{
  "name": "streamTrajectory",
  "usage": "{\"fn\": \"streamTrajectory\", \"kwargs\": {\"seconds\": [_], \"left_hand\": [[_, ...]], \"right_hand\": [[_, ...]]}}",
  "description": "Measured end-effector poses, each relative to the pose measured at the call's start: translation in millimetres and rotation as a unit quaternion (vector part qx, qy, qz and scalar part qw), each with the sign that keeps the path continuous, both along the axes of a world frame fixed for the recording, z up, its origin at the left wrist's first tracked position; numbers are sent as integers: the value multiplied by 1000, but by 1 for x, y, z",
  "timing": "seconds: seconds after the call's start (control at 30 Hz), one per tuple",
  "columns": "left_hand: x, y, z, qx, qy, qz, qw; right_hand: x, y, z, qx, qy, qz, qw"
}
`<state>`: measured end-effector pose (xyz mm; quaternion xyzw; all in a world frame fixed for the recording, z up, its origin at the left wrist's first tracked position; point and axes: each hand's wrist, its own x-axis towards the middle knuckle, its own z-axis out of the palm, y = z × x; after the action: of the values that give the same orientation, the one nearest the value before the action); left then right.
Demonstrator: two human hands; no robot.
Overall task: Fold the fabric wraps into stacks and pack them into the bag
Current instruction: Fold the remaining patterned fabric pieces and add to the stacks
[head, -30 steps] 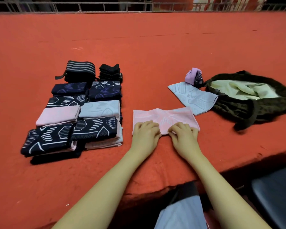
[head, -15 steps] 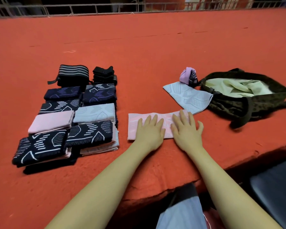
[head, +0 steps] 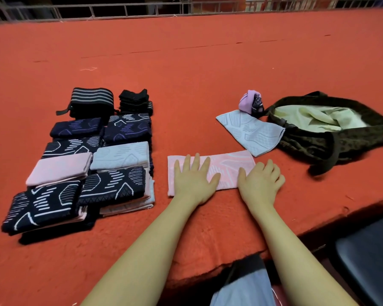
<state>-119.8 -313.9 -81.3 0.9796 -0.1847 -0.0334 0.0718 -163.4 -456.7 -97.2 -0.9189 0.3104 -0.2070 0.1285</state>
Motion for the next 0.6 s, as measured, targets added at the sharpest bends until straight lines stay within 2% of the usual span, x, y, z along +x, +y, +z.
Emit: {"fn": "streamTrajectory", "kwargs": {"seconds": [0.13,0.23,0.33,0.43,0.6], "left_hand": [[-1,1,0,9,-6,-8,1000],[-1,0,0,8,-4,-8,1000],[-4,2,-1,-27,-33,-7,999],[-6,9,-1,-71,-62,-2,996],[-14,23,2,-21,-57,32,998]], "right_hand": [[2,-6,1,28,0,-11,1000],[2,-7,3,47,-61,25,997],[-3,-2,6,16,-162,85,983],[-6,4,9,-32,-208,132,969],[-5,16,19,-43,-237,157,958]]}}
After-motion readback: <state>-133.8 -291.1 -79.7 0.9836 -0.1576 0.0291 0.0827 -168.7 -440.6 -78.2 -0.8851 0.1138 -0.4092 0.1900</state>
